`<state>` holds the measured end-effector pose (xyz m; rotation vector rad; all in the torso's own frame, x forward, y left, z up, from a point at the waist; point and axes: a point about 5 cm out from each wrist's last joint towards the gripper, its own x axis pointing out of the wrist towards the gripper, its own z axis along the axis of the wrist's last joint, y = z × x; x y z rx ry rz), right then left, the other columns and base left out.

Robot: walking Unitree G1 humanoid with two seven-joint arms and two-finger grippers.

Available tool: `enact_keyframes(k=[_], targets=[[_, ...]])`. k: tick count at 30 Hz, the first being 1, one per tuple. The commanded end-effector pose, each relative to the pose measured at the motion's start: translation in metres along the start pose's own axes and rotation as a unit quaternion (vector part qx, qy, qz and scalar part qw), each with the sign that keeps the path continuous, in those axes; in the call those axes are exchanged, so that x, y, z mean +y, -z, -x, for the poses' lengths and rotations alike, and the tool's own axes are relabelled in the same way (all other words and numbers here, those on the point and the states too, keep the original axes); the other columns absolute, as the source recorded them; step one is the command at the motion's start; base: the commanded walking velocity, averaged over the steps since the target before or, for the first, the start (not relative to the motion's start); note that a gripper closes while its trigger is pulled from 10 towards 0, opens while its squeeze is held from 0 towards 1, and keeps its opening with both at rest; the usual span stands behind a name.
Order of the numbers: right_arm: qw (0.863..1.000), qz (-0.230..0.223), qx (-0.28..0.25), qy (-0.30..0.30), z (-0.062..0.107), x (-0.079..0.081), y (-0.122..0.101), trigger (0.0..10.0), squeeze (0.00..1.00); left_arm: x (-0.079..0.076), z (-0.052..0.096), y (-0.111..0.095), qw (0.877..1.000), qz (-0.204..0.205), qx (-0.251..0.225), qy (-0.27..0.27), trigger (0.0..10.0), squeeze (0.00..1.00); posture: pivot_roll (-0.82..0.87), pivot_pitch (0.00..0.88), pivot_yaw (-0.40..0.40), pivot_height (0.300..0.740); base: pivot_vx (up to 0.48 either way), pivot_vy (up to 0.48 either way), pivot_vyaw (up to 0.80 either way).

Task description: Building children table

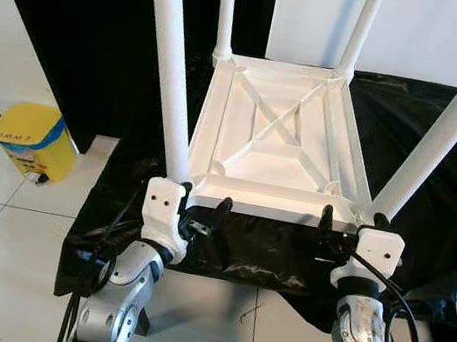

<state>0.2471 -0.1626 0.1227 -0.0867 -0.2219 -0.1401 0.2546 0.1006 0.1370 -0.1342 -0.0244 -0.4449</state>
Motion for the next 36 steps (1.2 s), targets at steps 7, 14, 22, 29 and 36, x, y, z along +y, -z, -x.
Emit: enact_keyframes(k=[7,14,22,29,36], targets=[[1.0,0.004,0.006,-0.005,0.002,0.001,0.001,10.0,0.0,-0.002,0.002,0.001,1.0,0.017,0.008,-0.012,10.0,0.0,-0.11,0.047,0.023,0.74,-0.253,0.0,0.0],[1.0,0.005,0.007,-0.005,0.003,0.001,0.001,10.0,0.0,-0.003,0.002,0.001,1.0,0.02,0.011,-0.011,10.0,0.0,-0.11,0.051,0.023,0.74,-0.266,0.0,0.0],[1.0,0.005,0.008,-0.006,0.003,0.001,0.001,10.0,0.0,-0.004,0.003,-0.001,1.0,0.02,0.009,-0.01,10.0,0.0,-0.1,0.053,0.022,0.74,-0.266,0.0,0.0],[1.0,0.005,0.008,-0.007,0.003,0.002,0.001,10.0,0.0,-0.003,0.001,-0.008,0.999,0.024,-0.012,-0.019,10.0,0.0,-0.1,0.053,0.019,0.74,0.0,0.0,0.0],[1.0,0.01,0.008,-0.011,0.003,0.001,0.001,10.0,0.0,-0.006,-0.002,-0.016,0.999,0.013,-0.036,-0.022,10.0,0.0,-0.11,0.057,0.013,0.74,0.0,0.0,0.0]])
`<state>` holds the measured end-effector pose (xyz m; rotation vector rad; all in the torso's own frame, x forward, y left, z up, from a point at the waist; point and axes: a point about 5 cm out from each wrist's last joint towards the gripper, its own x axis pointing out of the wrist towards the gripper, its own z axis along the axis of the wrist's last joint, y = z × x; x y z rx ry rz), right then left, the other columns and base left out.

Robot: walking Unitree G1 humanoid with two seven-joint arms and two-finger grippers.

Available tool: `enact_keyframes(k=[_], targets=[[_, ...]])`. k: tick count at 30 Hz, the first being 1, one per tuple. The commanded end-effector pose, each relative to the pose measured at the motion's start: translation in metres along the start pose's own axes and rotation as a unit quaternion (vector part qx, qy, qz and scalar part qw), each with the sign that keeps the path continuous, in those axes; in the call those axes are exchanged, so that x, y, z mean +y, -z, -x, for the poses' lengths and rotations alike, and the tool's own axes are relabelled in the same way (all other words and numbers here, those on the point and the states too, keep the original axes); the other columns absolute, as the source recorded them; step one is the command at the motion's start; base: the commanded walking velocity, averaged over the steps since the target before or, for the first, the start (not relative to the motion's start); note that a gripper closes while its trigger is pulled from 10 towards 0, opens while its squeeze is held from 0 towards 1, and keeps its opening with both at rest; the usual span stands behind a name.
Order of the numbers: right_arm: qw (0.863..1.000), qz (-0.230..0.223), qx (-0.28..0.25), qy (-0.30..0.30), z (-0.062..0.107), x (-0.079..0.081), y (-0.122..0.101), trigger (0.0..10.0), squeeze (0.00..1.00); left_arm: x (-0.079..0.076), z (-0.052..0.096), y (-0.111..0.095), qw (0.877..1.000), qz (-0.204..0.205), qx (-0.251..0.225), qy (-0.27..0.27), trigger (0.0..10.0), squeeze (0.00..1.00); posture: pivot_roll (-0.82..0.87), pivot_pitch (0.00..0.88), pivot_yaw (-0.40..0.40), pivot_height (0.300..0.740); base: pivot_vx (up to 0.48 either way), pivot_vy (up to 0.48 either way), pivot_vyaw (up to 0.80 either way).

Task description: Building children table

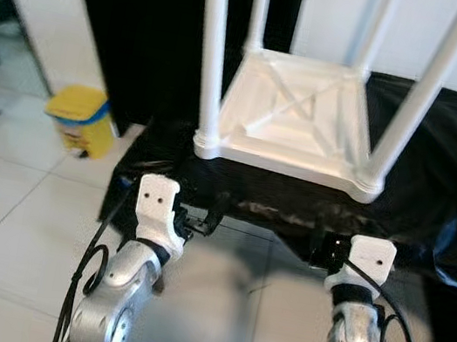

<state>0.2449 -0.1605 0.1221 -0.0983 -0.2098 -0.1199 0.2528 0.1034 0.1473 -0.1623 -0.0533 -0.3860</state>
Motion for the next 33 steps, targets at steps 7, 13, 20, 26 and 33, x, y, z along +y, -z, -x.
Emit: enact_keyframes(k=[7,13,20,26,33], targets=[[1.0,0.011,0.004,-0.001,-0.002,-0.002,0.0,10.0,0.0,-0.008,-0.007,-0.012,0.999,-0.011,-0.03,0.018,10.0,0.0,-0.11,0.06,0.006,0.74,0.0,0.0,0.0],[1.0,0.019,0.001,0.006,-0.006,-0.007,-0.002,10.0,0.0,-0.011,-0.01,-0.015,0.999,-0.016,-0.036,0.029,10.0,0.0,-0.12,0.058,0.001,0.74,0.0,0.0,0.0],[0.998,0.04,-0.019,0.045,-0.025,-0.026,-0.009,10.0,0.0,-0.015,-0.019,-0.023,0.997,-0.009,-0.05,0.064,10.0,0.0,-0.13,0.047,-0.005,0.74,0.0,0.0,0.0],[0.996,0.053,-0.024,0.067,-0.042,-0.037,-0.014,10.0,1.0,-0.023,-0.027,-0.024,0.988,-0.051,-0.046,0.14,10.0,0.0,-0.14,0.034,-0.01,0.74,0.0,0.0,0.0],[0.995,0.062,-0.031,0.078,-0.056,-0.041,-0.019,10.0,0.0,-0.03,-0.036,-0.025,0.983,-0.047,-0.046,0.174,10.0,0.0,-0.14,0.032,-0.006,0.74,0.0,0.0,0.0]])
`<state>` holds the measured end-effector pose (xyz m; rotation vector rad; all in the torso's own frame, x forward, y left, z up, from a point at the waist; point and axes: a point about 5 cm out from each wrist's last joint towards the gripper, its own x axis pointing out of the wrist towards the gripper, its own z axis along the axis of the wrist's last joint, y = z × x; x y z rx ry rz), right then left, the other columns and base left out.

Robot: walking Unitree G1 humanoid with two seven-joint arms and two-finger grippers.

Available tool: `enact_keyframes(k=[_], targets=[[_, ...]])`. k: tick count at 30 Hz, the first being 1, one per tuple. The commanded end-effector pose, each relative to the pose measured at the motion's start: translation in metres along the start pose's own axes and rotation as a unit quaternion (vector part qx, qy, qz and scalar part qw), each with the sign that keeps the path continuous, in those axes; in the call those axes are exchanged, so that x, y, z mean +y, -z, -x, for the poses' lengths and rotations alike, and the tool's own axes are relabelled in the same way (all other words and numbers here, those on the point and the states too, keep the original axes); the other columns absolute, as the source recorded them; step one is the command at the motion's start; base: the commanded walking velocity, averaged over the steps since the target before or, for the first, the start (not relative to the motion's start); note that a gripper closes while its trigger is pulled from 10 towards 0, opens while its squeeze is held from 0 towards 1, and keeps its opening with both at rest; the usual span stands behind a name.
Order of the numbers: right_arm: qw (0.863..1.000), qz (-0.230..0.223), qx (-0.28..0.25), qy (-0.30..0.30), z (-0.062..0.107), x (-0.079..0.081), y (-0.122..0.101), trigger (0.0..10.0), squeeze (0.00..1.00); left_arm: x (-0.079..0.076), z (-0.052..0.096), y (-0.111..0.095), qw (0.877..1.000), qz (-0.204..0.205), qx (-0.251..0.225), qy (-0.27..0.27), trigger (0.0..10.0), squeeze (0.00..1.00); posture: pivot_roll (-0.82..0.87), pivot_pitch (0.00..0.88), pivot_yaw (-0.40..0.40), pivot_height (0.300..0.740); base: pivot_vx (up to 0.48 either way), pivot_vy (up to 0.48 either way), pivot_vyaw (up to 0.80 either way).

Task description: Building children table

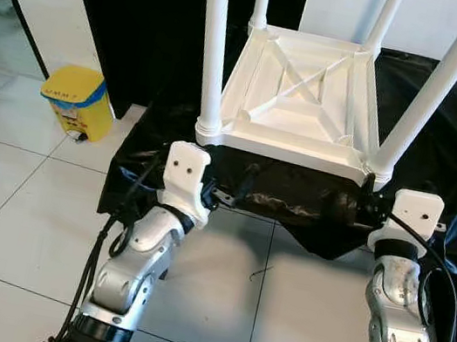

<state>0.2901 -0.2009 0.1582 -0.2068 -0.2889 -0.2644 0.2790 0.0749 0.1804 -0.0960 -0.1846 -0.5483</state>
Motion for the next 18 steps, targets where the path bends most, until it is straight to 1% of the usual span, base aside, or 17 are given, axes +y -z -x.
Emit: enact_keyframes(k=[1,2,5,6,10,11,12,14,15,16,18], targets=[[1.0,0.003,0.008,0.011,-0.001,-0.003,0.003,10.0,0.0,-0.01,-0.001,0.001,0.996,0.004,0.001,0.088,10.0,0.0,-0.14,0.03,-0.006,0.74,0.0,0.0,0.0],[1.0,0.002,0.006,0.013,-0.002,-0.003,0.002,10.0,0.0,-0.01,-0.001,0.001,0.996,0.007,0.0,0.087,10.0,0.0,-0.14,0.03,-0.005,0.74,0.0,0.0,0.0],[1.0,-0.002,0.007,0.001,0.006,0.001,0.004,10.0,0.0,-0.005,0.0,0.001,0.998,0.014,-0.005,0.063,10.0,0.0,-0.15,0.027,-0.002,0.74,0.0,0.0,0.0],[1.0,-0.002,0.007,0.001,0.006,0.001,0.004,10.0,0.0,-0.005,0.0,0.001,0.998,0.014,-0.005,0.063,10.0,0.0,-0.15,0.027,-0.002,0.74,0.0,0.0,0.0],[0.999,-0.008,0.031,-0.016,0.025,0.009,0.014,10.0,0.0,0.008,0.006,0.009,1.0,0.009,0.0,0.01,10.0,0.0,-0.15,0.034,0.0,0.74,0.0,0.0,0.0],[0.999,-0.008,0.032,-0.016,0.025,0.009,0.015,10.0,0.0,0.009,0.006,0.009,1.0,0.009,0.0,0.01,10.0,0.0,-0.15,0.034,0.0,0.74,0.0,0.0,0.0],[0.999,-0.008,0.032,-0.016,0.025,0.009,0.015,10.0,0.0,0.009,0.006,0.009,1.0,0.009,0.0,0.01,10.0,0.0,-0.15,0.034,0.0,0.74,0.0,0.0,0.0],[0.999,-0.01,0.037,-0.007,0.02,0.008,0.016,10.0,0.0,0.008,0.005,0.009,1.0,0.01,0.002,0.014,10.0,0.0,-0.14,0.035,0.002,0.74,0.0,0.0,0.0],[0.999,-0.011,0.036,0.001,0.014,0.006,0.016,10.0,0.0,0.006,0.003,0.008,1.0,0.01,0.001,0.025,10.0,0.0,-0.14,0.035,0.003,0.74,0.0,0.0,0.0],[0.999,-0.011,0.036,0.001,0.014,0.006,0.016,10.0,0.0,0.006,0.003,0.008,1.0,0.01,0.001,0.025,10.0,0.0,-0.14,0.035,0.003,0.74,0.0,0.0,0.0],[0.999,-0.008,0.03,0.01,0.001,0.001,0.013,10.0,0.0,0.004,0.0,0.005,0.999,0.008,0.001,0.044,10.0,0.0,-0.14,0.036,0.006,0.74,0.0,0.0,0.0]])
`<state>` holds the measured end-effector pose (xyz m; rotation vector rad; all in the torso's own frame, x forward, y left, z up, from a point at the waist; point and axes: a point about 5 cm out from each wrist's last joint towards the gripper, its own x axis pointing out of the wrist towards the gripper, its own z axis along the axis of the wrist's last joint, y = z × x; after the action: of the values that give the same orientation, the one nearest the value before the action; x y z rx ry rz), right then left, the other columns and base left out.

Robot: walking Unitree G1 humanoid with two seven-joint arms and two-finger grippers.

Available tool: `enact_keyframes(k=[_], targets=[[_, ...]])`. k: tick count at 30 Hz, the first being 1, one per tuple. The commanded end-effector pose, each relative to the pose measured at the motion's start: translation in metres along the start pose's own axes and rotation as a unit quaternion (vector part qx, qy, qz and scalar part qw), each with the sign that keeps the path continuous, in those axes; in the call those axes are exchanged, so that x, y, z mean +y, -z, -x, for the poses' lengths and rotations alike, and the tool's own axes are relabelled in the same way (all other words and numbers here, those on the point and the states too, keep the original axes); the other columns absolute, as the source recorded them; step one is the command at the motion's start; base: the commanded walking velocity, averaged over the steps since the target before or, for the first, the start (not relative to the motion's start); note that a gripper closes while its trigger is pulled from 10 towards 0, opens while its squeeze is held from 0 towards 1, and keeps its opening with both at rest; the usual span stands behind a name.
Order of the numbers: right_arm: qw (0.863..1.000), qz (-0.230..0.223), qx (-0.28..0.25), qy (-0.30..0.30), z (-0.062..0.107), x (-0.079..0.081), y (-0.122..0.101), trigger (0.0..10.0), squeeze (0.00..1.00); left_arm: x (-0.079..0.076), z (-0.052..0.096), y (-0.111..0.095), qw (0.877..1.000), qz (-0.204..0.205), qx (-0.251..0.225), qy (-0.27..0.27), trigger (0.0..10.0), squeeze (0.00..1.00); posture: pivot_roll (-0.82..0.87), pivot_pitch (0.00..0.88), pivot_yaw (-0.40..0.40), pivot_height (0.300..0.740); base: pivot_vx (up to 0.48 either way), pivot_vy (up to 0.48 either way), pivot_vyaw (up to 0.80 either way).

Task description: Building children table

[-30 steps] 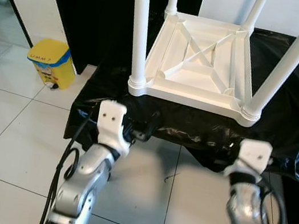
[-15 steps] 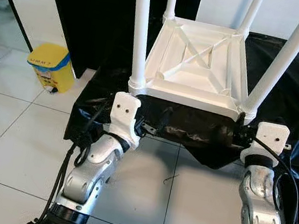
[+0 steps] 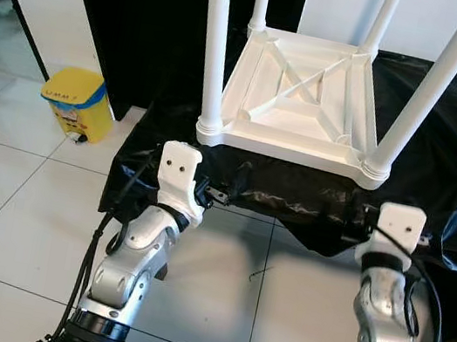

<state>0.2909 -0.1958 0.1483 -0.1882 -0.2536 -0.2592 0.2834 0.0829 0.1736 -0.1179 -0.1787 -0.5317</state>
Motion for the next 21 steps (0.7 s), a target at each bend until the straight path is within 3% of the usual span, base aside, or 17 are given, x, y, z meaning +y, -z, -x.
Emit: enact_keyframes(k=[1,6,11,14,21], targets=[[1.0,0.001,0.008,0.016,-0.007,-0.007,0.003,10.0,0.0,-0.006,-0.003,-0.001,0.998,-0.003,0.002,0.06,10.0,0.0,-0.14,0.036,0.006,0.74,0.0,0.0,0.0],[1.0,0.007,-0.004,0.016,-0.012,-0.008,-0.001,10.0,0.0,-0.002,-0.006,-0.003,0.998,0.0,-0.001,0.061,10.0,0.0,-0.15,0.034,0.008,0.74,0.0,0.0,0.0],[1.0,0.0,-0.017,-0.002,0.006,-0.001,-0.003,10.0,0.0,0.004,-0.002,-0.004,0.999,0.02,-0.012,0.034,10.0,0.0,-0.15,0.031,0.01,0.74,0.0,0.0,0.0],[1.0,-0.006,0.004,-0.002,0.025,0.001,0.005,10.0,0.0,0.011,0.006,0.001,1.0,0.016,-0.014,-0.011,10.0,0.0,-0.15,0.027,0.008,0.74,0.0,0.0,0.0],[1.0,-0.008,0.019,-0.002,0.037,0.003,0.011,10.0,0.0,0.017,0.015,0.009,0.999,0.014,-0.007,-0.048,10.0,0.0,-0.16,0.032,0.014,0.74,0.0,0.0,0.0]])
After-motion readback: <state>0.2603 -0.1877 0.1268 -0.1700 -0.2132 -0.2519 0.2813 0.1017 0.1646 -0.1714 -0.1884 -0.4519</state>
